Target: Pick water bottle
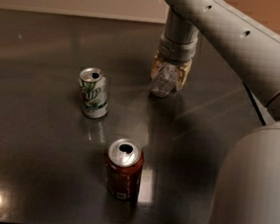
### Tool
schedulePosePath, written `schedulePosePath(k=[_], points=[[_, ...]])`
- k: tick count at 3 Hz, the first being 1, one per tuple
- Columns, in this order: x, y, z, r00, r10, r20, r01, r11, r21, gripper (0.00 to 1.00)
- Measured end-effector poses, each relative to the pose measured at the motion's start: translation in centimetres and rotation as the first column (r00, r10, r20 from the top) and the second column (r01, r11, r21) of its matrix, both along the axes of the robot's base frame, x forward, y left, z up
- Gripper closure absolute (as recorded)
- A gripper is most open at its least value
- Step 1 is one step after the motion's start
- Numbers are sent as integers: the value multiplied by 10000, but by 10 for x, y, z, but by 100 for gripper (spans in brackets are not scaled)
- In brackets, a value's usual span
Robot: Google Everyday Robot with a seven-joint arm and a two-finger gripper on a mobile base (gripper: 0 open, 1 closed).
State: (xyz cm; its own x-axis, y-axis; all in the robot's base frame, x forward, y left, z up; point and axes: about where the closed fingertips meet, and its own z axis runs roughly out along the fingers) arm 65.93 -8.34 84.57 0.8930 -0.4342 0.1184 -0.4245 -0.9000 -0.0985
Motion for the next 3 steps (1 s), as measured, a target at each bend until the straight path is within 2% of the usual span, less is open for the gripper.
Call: schedulePosePath(k=[1,2,3], points=[[3,0,3,9999,55,138,-53,9999,-161,65],[-2,-1,24,9996,-62,267,58,9999,124,88],[-14,-2,62,9988,-189,446,164,9983,559,100]])
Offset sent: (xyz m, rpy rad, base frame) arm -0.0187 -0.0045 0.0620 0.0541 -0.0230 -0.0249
